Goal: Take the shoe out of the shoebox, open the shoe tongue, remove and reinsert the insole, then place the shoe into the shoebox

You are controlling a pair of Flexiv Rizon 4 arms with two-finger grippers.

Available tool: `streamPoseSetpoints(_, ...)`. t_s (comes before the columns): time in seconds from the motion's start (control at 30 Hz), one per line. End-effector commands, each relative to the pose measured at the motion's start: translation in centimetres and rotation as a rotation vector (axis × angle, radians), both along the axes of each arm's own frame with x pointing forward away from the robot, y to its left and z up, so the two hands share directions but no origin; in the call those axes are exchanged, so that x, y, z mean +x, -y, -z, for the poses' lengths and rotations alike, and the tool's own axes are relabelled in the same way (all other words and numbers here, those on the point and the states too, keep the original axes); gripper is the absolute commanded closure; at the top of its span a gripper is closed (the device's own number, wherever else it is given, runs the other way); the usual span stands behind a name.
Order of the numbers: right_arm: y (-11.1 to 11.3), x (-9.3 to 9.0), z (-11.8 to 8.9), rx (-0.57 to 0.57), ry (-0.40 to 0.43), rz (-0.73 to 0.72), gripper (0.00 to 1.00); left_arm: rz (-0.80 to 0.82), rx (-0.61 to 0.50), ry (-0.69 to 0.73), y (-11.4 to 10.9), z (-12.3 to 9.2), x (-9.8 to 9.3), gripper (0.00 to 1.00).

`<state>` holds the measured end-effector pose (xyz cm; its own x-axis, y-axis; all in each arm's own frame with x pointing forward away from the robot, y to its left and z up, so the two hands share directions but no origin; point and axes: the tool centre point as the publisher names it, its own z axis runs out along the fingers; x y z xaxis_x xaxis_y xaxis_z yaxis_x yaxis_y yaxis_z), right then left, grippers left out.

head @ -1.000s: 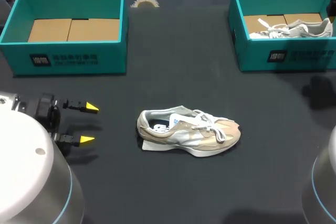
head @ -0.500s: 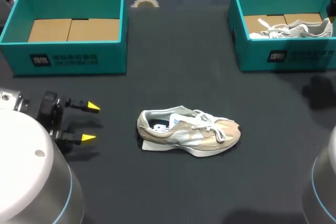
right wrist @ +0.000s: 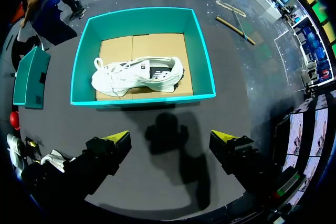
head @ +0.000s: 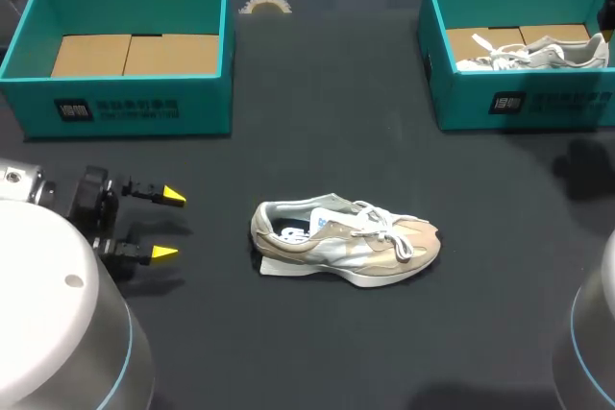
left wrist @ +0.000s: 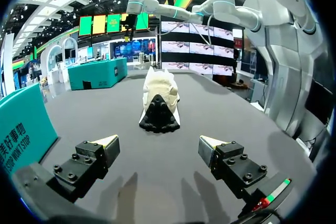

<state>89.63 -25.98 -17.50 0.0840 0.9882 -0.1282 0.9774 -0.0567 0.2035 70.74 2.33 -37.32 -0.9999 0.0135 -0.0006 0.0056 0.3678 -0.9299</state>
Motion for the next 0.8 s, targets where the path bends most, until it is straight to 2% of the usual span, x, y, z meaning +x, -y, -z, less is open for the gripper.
streamPoseSetpoints(0.03, -0.1, 0.1, 0.0, -0.002, -0.002, 0.002, 0.00, -0.025, 0.022, -0.014, 0.6, 0.3, 0.5, 0.00)
streamPoseSetpoints(0.37, -0.1, 0.1, 0.0, -0.002, -0.002, 0.002, 0.00, -0.003, 0.000, -0.041, 2.6, 1.6, 1.2, 0.00)
streamPoseSetpoints(0.8, -0.1, 0.1, 0.0, -0.002, -0.002, 0.002, 0.00, 0.032, -0.033, -0.076, 4.7, 2.6, 1.1, 0.00)
